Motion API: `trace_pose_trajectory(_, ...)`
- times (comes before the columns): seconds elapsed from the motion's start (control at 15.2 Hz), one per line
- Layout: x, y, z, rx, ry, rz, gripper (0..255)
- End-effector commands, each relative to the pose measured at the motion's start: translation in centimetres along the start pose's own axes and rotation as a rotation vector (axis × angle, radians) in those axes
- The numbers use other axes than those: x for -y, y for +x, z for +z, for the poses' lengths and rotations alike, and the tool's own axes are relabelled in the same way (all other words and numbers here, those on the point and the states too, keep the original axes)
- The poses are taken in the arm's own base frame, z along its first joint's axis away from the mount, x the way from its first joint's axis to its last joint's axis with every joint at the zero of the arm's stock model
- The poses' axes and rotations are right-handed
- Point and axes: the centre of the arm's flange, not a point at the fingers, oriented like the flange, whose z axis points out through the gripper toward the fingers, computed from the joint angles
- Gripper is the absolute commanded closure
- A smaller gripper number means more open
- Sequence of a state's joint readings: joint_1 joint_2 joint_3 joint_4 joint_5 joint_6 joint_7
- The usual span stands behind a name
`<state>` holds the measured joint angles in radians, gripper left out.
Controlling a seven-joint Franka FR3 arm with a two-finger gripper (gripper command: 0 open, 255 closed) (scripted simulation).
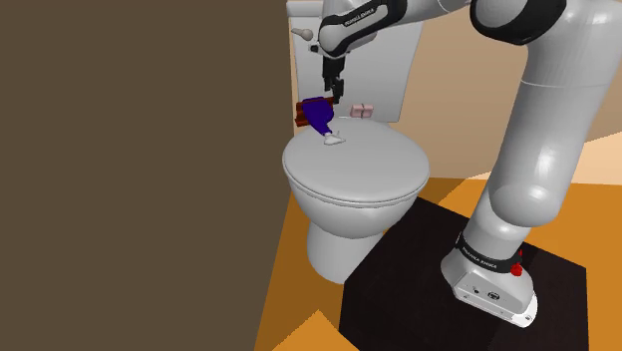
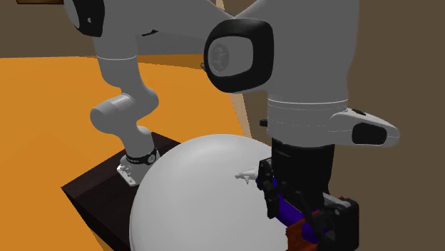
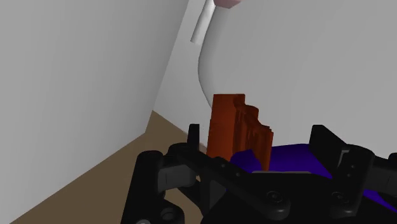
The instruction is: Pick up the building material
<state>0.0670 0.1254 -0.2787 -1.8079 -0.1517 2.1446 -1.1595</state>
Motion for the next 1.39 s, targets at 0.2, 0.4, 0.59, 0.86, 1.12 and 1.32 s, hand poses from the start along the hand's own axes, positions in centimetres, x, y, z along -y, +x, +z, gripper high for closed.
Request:
trace_pose_trajectory(0.2, 0.6, 0.3, 2.5, -0.001, -0.002, -0.004, 0)
trace_pose_trajectory(0.4, 0.6, 0.3, 2.9, -0.001, -0.002, -0.004, 255)
trace_pose_trajectory(0.59, 0.6, 0.3, 3.0, -0.001, -0.002, -0.004, 255)
trace_pose_trajectory(0.86, 0.7, 0.3, 3.0, -0.001, -0.002, -0.004, 255)
trace_pose_trajectory(1.12, 0.4, 0.2, 1.8, -0.001, -0.002, -0.004, 255)
trace_pose_trajectory(1.32, 0.0, 0.1, 0.3, -0.001, -0.002, -0.004, 255)
